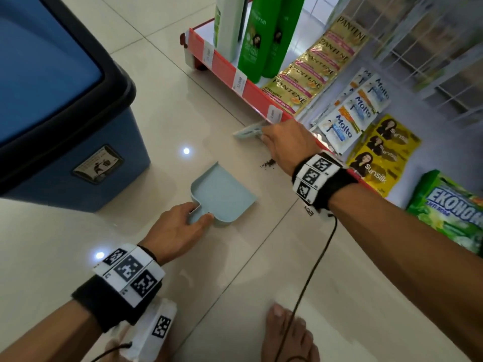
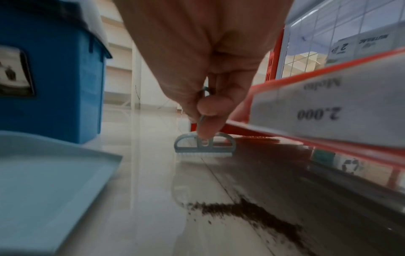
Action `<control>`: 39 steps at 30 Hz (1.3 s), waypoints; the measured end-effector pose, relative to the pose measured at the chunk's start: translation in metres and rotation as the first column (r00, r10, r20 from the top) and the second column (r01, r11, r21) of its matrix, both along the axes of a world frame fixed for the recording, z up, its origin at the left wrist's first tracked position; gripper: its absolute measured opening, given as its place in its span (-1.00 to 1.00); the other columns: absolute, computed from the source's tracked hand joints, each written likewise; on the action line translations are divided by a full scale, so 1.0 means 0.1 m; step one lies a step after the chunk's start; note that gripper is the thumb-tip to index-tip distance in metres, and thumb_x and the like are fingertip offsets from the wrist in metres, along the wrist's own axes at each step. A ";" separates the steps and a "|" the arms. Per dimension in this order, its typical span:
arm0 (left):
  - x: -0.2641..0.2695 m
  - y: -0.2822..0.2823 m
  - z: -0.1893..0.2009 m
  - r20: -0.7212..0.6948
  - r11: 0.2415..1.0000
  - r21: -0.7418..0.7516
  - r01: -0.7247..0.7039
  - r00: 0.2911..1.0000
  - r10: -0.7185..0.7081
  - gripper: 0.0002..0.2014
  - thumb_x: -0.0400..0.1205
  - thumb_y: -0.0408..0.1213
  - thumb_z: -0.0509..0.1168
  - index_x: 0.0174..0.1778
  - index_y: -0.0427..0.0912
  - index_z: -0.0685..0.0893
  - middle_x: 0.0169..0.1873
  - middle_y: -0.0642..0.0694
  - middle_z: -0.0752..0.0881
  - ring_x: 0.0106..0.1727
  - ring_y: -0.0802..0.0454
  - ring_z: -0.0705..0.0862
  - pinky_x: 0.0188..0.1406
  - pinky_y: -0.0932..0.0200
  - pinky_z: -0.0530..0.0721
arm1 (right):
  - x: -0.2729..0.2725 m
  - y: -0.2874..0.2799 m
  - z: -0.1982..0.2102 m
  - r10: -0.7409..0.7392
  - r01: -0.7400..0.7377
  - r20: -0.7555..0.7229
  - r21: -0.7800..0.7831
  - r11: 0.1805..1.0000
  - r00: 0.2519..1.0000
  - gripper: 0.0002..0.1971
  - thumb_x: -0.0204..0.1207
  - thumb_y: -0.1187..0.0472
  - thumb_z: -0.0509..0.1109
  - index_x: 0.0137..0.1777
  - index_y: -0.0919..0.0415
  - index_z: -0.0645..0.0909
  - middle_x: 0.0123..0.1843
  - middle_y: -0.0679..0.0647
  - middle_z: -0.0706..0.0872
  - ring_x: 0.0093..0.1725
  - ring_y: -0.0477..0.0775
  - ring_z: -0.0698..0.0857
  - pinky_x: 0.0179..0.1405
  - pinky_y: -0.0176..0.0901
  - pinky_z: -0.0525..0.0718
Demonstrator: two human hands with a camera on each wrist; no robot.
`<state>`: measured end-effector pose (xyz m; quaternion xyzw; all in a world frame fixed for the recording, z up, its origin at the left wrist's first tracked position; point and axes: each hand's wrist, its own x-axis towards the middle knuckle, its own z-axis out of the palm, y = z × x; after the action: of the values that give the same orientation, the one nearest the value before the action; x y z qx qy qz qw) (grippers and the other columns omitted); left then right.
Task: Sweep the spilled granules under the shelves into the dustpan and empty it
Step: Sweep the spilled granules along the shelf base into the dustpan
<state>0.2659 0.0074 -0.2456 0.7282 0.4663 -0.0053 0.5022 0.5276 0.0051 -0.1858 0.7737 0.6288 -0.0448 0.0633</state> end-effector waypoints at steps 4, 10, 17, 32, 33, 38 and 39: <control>0.03 0.01 0.03 0.019 1.000 -0.003 -0.009 1.000 0.009 -0.75 0.70 0.04 0.25 -0.03 -0.08 0.65 -0.30 0.07 0.68 -0.32 0.13 0.60 -0.36 0.18 0.47 | 0.12 -0.31 -0.08 -0.120 0.121 0.018 -0.079 0.990 0.993 -0.70 0.77 0.12 0.19 0.27 0.27 0.66 0.07 0.23 0.74 -0.01 0.18 0.75 0.12 0.02 0.77; 0.13 0.01 -0.01 0.036 1.000 -0.015 -0.008 0.999 0.008 -0.76 0.70 0.01 0.27 -0.26 0.07 0.52 -0.41 0.11 0.59 -0.39 0.16 0.54 -0.40 0.19 0.42 | 0.25 -0.99 0.13 -0.169 0.166 -0.049 -0.054 0.985 0.984 -0.72 0.72 0.14 0.23 -0.03 0.24 0.74 -0.22 0.17 0.79 -0.33 0.10 0.61 -0.29 -0.22 0.53; 0.23 -0.04 -0.03 0.049 0.999 -0.003 0.054 0.997 -0.054 -0.76 0.69 0.04 0.28 -0.28 0.10 0.51 -0.43 0.11 0.61 -0.41 0.13 0.55 -0.40 0.19 0.44 | 0.07 -0.44 0.09 -0.006 0.041 -0.198 0.171 0.984 0.980 -0.72 0.74 0.11 0.23 0.21 0.18 0.73 -0.26 0.07 0.65 -0.28 -0.01 0.54 -0.35 -0.27 0.46; 0.17 -0.04 -0.09 0.062 0.994 -0.094 0.052 0.997 -0.047 -0.66 0.67 0.09 0.27 0.03 -0.14 0.69 -0.25 -0.09 0.73 -0.28 -0.04 0.63 -0.25 0.07 0.55 | 0.32 -1.14 0.20 -0.031 0.042 -0.192 0.053 0.998 0.981 -0.79 0.66 0.14 0.34 0.00 0.16 0.80 -0.32 0.08 0.77 -0.38 0.03 0.63 -0.34 -0.18 0.56; 0.18 -0.03 -0.08 0.063 0.994 -0.096 0.056 0.997 -0.050 -0.66 0.67 0.09 0.27 0.02 -0.14 0.69 -0.25 -0.09 0.72 -0.28 -0.04 0.63 -0.26 0.07 0.55 | 0.28 -1.07 0.20 -0.023 0.042 -0.192 0.099 0.994 0.981 -0.80 0.66 0.15 0.34 -0.02 0.16 0.79 -0.38 0.06 0.70 -0.42 0.00 0.55 -0.38 -0.20 0.46; 0.27 -0.03 -0.07 0.068 0.994 -0.086 0.065 0.996 -0.059 -0.70 0.67 0.07 0.28 -0.13 -0.11 0.65 -0.42 0.06 0.60 -0.40 0.07 0.54 -0.37 0.14 0.43 | 0.03 -0.55 -0.01 -0.033 0.059 -0.142 0.182 0.981 0.989 -0.74 0.74 0.15 0.21 0.18 0.22 0.70 -0.26 0.13 0.68 -0.26 0.15 0.63 -0.23 -0.10 0.58; 0.27 -0.03 -0.07 0.066 0.994 -0.085 0.065 0.996 -0.059 -0.70 0.67 0.07 0.28 -0.14 -0.10 0.64 -0.43 0.06 0.59 -0.41 0.08 0.54 -0.38 0.15 0.42 | 0.00 -0.47 -0.07 -0.055 0.071 -0.104 0.163 0.984 0.993 -0.74 0.75 0.17 0.19 0.22 0.23 0.68 -0.19 0.16 0.71 -0.21 0.17 0.67 -0.17 -0.07 0.64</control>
<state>0.2932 0.0044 -0.2530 0.7195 0.4267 -0.0184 0.5476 0.5274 -0.0414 -0.1929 0.7926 0.6079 -0.0325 -0.0342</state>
